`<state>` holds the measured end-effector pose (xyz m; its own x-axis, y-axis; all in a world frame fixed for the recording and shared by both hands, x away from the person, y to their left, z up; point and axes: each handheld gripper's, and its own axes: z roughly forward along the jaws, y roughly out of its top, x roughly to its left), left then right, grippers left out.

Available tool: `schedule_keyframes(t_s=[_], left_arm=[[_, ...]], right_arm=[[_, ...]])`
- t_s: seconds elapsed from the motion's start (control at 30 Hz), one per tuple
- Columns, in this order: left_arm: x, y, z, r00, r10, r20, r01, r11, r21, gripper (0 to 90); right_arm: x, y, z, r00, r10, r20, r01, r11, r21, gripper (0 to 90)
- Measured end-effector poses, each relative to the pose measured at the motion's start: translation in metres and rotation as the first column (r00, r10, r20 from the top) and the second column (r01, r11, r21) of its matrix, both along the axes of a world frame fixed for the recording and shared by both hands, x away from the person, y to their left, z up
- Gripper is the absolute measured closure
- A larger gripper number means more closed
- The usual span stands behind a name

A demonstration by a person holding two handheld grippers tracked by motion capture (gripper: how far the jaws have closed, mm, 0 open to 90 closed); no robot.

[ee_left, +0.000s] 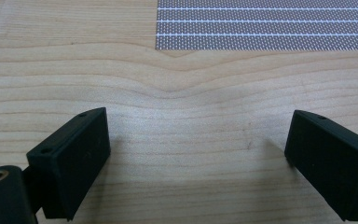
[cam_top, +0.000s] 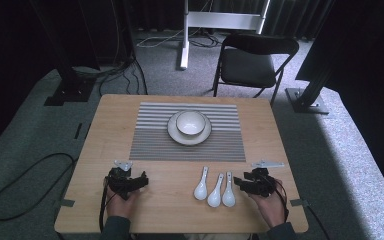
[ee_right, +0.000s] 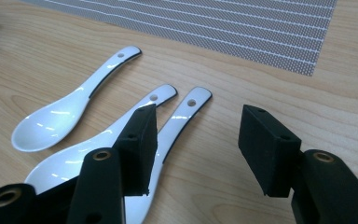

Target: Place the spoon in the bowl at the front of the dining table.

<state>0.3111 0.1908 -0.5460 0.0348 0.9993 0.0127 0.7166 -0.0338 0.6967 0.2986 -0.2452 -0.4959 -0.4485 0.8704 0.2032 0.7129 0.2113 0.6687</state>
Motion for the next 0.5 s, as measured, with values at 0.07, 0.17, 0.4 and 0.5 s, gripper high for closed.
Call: schedule_keyframes(t_s=[0.07,0.17,0.4,0.5], left_arm=[[-0.0001,0.0,0.0001,1.0,0.0,-0.001,0.0,1.0,0.001,7.0],[-0.0001,-0.0001,0.0,1.0,0.001,-0.001,-0.001,1.0,0.001,7.0],[-0.0002,-0.0002,0.0001,1.0,0.002,-0.001,-0.002,1.0,0.001,7.0],[-0.0002,-0.0003,0.0001,1.0,0.003,-0.001,-0.003,1.0,0.001,7.0]], right_arm=[[-0.0008,0.0013,0.0018,1.0,0.003,0.006,-0.003,1.0,-0.001,46.5],[-0.0013,0.0021,0.0029,0.9999,0.006,0.008,-0.006,1.0,0.0,46.5],[-0.0014,0.0049,0.0018,1.0,0.008,0.006,-0.007,0.9999,-0.012,46.5],[-0.0018,0.0055,0.0021,1.0,0.007,0.006,-0.007,0.9999,-0.012,46.5]])
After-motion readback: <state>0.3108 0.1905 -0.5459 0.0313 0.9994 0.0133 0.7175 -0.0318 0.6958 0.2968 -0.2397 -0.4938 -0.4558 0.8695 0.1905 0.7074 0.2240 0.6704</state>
